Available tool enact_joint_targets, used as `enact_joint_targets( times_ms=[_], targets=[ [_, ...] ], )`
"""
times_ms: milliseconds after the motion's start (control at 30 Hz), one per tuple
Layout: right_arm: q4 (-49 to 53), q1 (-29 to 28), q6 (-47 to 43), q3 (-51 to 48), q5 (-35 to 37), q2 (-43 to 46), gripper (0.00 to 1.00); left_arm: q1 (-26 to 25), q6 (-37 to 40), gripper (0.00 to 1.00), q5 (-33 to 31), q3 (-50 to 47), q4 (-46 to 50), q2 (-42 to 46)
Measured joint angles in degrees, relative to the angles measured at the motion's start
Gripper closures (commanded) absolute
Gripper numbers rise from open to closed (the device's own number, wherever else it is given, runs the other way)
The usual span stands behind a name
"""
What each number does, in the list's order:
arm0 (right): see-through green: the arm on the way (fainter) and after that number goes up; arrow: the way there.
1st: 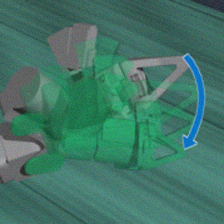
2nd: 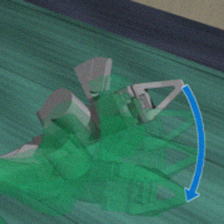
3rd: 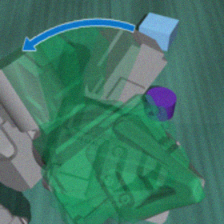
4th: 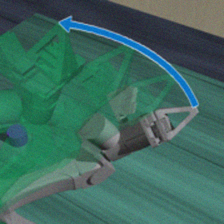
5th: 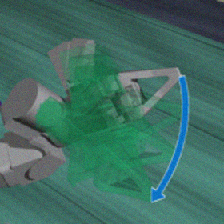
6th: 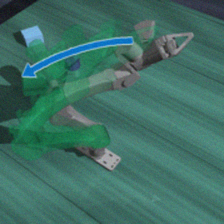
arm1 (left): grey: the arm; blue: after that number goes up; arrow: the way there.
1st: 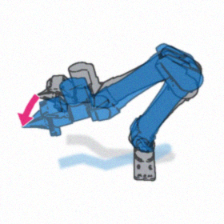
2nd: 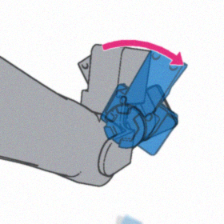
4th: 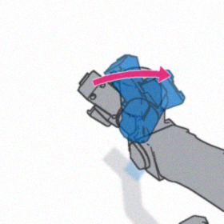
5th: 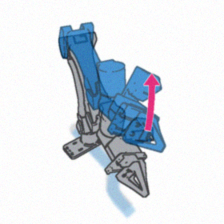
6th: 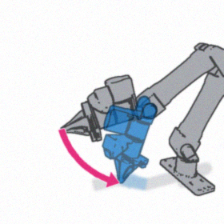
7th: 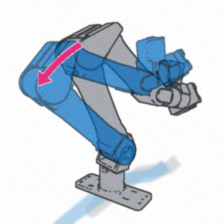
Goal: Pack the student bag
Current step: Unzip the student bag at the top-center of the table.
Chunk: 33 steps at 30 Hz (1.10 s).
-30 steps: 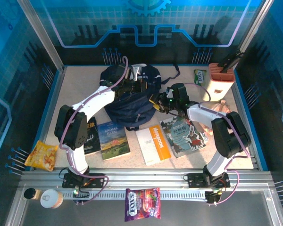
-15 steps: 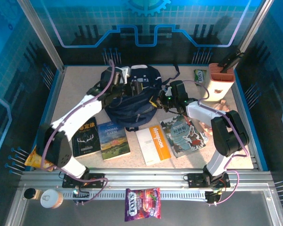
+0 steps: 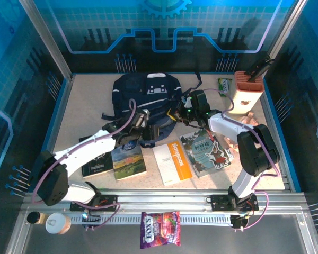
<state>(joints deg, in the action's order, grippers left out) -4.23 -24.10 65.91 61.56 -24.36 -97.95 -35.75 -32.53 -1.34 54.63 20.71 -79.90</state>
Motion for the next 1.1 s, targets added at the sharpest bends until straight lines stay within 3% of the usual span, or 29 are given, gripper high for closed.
enact_joint_targets(
  times_ms=[233, 567, 967, 1100],
  targets=[
    [0.2, -0.4, -0.2, 0.0, 0.3, 0.0, 1.00, -0.2, -0.6, 0.59, -0.4, 0.0, -0.7, -4.4],
    [0.2, -0.7, -0.2, 0.0, 0.5, 0.0, 1.00, -0.3, 1.2, 0.63, -1.4, 0.0, -5.4, -8.0],
    [0.2, -0.7, -0.2, -0.4, 1.2, 0.0, 1.00, -0.4, 2.4, 1.00, -3.0, 0.0, -7.1, -10.0],
    [0.4, -0.1, -1.4, -0.7, 1.4, 0.0, 1.00, -0.3, 2.9, 1.00, -2.9, -0.1, -6.8, -8.8]
  ],
)
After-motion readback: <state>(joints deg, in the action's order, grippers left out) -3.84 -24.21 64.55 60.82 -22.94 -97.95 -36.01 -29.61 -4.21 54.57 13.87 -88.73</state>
